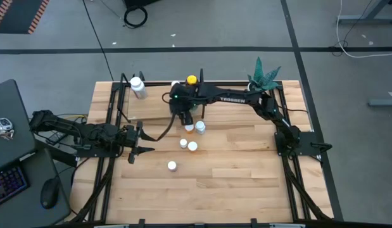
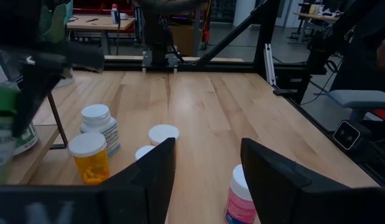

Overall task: Pick and place medicine bottles onto shelf by color
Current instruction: Put the light green pill bottle on the shelf

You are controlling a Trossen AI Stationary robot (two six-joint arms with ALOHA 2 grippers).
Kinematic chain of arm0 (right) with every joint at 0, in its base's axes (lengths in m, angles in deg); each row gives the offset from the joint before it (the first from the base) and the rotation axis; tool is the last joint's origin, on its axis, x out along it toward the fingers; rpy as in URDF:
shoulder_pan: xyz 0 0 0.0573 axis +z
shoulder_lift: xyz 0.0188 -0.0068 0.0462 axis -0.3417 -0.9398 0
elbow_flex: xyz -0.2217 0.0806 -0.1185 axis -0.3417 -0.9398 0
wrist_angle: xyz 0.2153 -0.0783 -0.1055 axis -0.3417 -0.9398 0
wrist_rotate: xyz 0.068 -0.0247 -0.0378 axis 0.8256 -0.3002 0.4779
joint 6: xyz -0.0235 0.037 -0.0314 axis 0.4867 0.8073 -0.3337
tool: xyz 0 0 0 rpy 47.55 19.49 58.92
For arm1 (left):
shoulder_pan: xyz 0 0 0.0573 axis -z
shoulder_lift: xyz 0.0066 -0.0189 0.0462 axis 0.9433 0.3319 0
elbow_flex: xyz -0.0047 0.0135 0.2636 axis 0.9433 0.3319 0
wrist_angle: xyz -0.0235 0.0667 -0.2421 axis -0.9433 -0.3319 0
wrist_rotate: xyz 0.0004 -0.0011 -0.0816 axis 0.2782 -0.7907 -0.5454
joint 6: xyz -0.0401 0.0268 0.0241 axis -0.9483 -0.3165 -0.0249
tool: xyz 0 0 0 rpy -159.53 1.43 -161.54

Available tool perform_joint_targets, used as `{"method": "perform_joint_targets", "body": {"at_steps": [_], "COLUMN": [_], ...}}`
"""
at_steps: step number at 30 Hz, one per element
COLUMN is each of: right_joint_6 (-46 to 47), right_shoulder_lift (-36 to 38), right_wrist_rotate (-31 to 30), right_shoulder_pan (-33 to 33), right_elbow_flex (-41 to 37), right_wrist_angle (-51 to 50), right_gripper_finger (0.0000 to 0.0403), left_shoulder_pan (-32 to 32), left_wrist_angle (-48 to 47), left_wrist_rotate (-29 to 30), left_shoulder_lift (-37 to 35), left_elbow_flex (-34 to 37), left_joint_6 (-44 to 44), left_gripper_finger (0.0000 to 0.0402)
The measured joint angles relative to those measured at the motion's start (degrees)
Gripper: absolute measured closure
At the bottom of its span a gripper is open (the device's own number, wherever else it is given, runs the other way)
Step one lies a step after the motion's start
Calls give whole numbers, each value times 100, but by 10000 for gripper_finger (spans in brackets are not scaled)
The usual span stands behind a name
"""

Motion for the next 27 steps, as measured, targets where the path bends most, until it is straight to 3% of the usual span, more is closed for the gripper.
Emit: {"method": "perform_joint_targets", "body": {"at_steps": [27], "right_joint_6": [-117], "right_shoulder_lift": [0], "right_wrist_rotate": [-247], "right_shoulder_pan": [-87], "right_elbow_flex": [-188], "right_wrist_angle": [150], "right_gripper_finger": [141], "left_shoulder_pan": [0], "left_wrist_angle": [2], "left_wrist_rotate": [0], "left_shoulder_lift": [0], "left_elbow_flex": [0], "left_joint_6": [0], "left_gripper_finger": [214]}}
